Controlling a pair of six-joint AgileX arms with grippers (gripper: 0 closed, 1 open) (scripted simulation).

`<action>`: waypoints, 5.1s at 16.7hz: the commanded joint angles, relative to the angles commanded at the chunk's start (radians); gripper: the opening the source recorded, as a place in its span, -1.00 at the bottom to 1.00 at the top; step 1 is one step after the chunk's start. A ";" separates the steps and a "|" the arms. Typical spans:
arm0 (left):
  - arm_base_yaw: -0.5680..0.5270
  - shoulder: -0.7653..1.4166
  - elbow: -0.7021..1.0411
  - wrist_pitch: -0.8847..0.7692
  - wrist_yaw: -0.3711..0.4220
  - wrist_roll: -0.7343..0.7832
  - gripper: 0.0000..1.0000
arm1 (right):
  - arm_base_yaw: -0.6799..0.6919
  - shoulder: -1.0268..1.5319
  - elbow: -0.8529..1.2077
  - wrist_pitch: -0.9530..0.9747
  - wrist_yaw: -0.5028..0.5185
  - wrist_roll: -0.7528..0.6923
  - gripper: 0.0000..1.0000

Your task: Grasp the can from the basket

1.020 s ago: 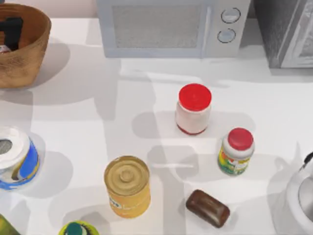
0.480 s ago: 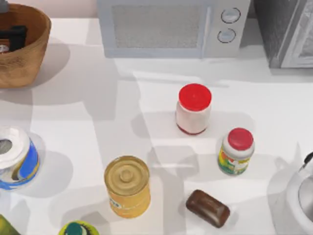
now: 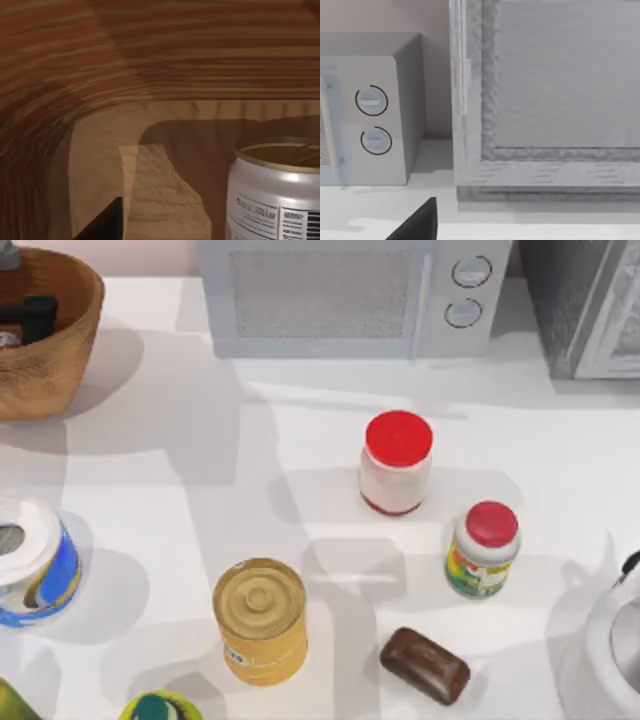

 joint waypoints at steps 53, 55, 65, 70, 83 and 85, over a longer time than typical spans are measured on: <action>-0.086 -2.123 -1.950 0.876 -0.091 -0.130 -1.00 | 0.000 0.000 0.000 0.000 0.000 0.000 1.00; -0.092 -2.297 -2.109 0.959 -0.100 -0.142 -1.00 | 0.000 0.000 0.000 0.000 0.000 0.000 1.00; -0.144 -2.654 -2.434 1.160 -0.097 -0.165 -1.00 | 0.000 0.000 0.000 0.000 0.000 0.000 1.00; -0.140 -2.641 -2.430 1.164 -0.094 -0.164 -1.00 | 0.000 0.000 0.000 0.000 0.000 0.000 1.00; -0.246 -1.810 -2.058 1.620 0.333 -0.179 -1.00 | 0.000 0.000 0.000 0.000 0.000 0.000 1.00; -0.275 -1.610 -1.974 1.729 0.440 -0.179 -1.00 | 0.000 0.000 0.000 0.000 0.000 0.000 1.00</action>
